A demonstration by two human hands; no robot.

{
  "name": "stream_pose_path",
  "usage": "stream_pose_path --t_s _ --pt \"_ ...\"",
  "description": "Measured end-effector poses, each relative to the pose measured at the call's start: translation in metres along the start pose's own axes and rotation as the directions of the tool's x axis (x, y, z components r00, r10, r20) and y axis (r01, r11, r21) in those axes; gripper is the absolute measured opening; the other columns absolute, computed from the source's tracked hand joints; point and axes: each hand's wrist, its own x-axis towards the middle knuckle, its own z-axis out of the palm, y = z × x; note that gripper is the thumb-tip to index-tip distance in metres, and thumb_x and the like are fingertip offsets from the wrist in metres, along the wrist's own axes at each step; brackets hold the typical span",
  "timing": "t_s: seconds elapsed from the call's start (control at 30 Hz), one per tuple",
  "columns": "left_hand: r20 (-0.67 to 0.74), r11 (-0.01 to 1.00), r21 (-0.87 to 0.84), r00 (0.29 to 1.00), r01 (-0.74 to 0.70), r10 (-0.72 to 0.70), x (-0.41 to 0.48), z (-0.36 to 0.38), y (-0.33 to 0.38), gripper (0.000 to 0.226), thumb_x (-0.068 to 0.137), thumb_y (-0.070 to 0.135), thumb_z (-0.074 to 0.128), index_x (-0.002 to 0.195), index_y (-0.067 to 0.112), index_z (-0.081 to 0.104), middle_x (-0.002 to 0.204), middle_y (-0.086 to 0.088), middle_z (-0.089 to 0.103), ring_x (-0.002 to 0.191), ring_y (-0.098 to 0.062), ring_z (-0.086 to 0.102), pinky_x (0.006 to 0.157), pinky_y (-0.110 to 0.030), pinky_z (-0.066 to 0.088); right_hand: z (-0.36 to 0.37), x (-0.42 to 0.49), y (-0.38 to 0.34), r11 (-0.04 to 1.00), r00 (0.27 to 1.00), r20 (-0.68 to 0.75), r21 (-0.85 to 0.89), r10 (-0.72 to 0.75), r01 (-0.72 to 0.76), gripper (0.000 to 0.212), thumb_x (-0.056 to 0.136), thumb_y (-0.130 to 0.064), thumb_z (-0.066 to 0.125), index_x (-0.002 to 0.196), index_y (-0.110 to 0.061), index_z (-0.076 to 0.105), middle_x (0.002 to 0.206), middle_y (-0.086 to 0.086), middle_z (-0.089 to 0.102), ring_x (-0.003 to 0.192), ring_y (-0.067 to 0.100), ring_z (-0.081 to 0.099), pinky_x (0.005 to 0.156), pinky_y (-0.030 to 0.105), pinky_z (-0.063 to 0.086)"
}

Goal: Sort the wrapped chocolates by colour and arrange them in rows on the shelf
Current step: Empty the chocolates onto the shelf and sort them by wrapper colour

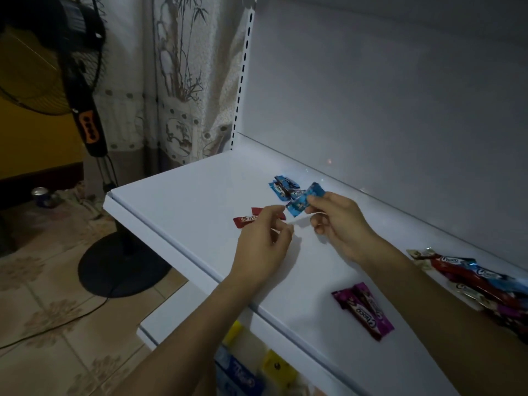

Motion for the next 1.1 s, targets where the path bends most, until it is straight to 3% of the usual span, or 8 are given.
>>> stream_pose_path --t_s 0.1,0.17,0.23,0.4,0.6,0.8,1.0,1.1 --pt "0.129 0.783 0.588 0.980 -0.200 0.153 0.011 -0.013 -0.009 0.050 0.096 0.039 0.050 0.144 0.028 0.039 0.151 0.004 0.038 0.138 -0.018 0.030 0.107 -0.030 0.030 -0.008 0.020 0.004 0.994 0.990 -0.110 -0.045 0.090 -0.096 0.009 0.092 -0.015 0.059 0.100 -0.011 0.061 0.080 0.002 0.074 0.055 0.014 0.060 0.052 0.028 0.040" --pt "0.253 0.660 0.712 0.964 -0.242 0.081 0.021 -0.018 -0.014 0.062 0.096 0.054 0.041 0.152 0.033 0.021 0.163 0.003 0.005 0.149 -0.022 -0.004 0.118 -0.041 0.007 -0.007 0.036 0.007 0.989 0.984 -0.137 -0.073 0.114 -0.125 0.013 0.093 -0.013 0.058 0.104 -0.008 0.057 0.084 0.007 0.074 0.057 0.016 0.063 0.052 0.028 0.043" --pt "0.314 0.654 0.728 0.948 -0.206 -0.052 0.027 -0.015 -0.019 0.070 0.095 0.064 0.032 0.154 0.034 0.010 0.163 0.003 -0.007 0.148 -0.023 -0.016 0.118 -0.049 -0.005 -0.001 0.053 0.006 0.983 0.975 -0.160 -0.074 0.156 -0.170 0.016 0.094 -0.010 0.056 0.109 -0.005 0.056 0.082 0.010 0.072 0.057 0.018 0.062 0.053 0.028 0.047" --pt "0.306 0.682 0.712 0.948 -0.167 -0.088 0.031 -0.011 -0.024 0.071 0.093 0.064 0.034 0.151 0.024 0.024 0.163 0.000 0.009 0.150 -0.023 -0.002 0.119 -0.043 -0.003 0.015 0.093 0.005 0.969 0.965 -0.151 -0.084 0.217 -0.231 0.027 0.095 -0.006 0.053 0.121 0.002 0.053 0.074 0.013 0.066 0.044 0.009 0.059 0.053 0.023 0.049" --pt "0.286 0.703 0.694 0.956 -0.159 -0.066 0.030 -0.012 -0.025 0.074 0.092 0.067 0.032 0.152 0.025 0.021 0.163 0.001 0.006 0.149 -0.020 -0.009 0.119 -0.042 -0.006 0.022 0.111 0.005 0.941 0.958 -0.119 -0.190 0.261 -0.281 0.062 0.093 -0.009 0.059 0.144 -0.011 0.025 0.077 0.016 0.063 0.047 0.013 0.054 0.040 0.022 0.041" --pt "0.279 0.704 0.693 0.958 -0.157 -0.061 0.030 -0.010 -0.026 0.072 0.092 0.068 0.031 0.151 0.029 0.021 0.163 0.004 0.005 0.149 -0.018 -0.011 0.118 -0.043 -0.008 0.020 0.108 0.006 0.706 0.990 -0.134 -0.696 0.045 -0.126 0.038 0.087 -0.024 0.065 0.117 -0.019 0.044 0.082 0.005 0.061 0.053 0.017 0.058 0.056 0.035 0.054" --pt "0.275 0.715 0.677 0.961 -0.173 -0.028 0.029 -0.009 -0.027 0.069 0.092 0.065 0.036 0.149 0.027 0.026 0.162 0.002 0.012 0.150 -0.019 -0.003 0.119 -0.043 -0.003 0.019 0.092 0.011 0.622 0.982 -0.169 -0.778 -0.079 -0.083 0.035 0.085 -0.019 0.064 0.115 -0.013 0.047 0.098 0.011 0.062 0.074 0.026 0.067 0.065 0.040 0.059" --pt "0.267 0.743 0.643 0.964 -0.183 0.006 0.029 -0.009 -0.028 0.061 0.091 0.063 0.042 0.143 0.031 0.036 0.153 0.003 0.030 0.145 -0.019 0.018 0.121 -0.043 0.007 0.016 0.087 0.015 0.679 0.989 -0.149 -0.725 0.004 -0.112 0.030 0.086 -0.012 0.062 0.115 -0.012 0.052 0.096 0.010 0.062 0.072 0.026 0.067 0.061 0.037 0.059"
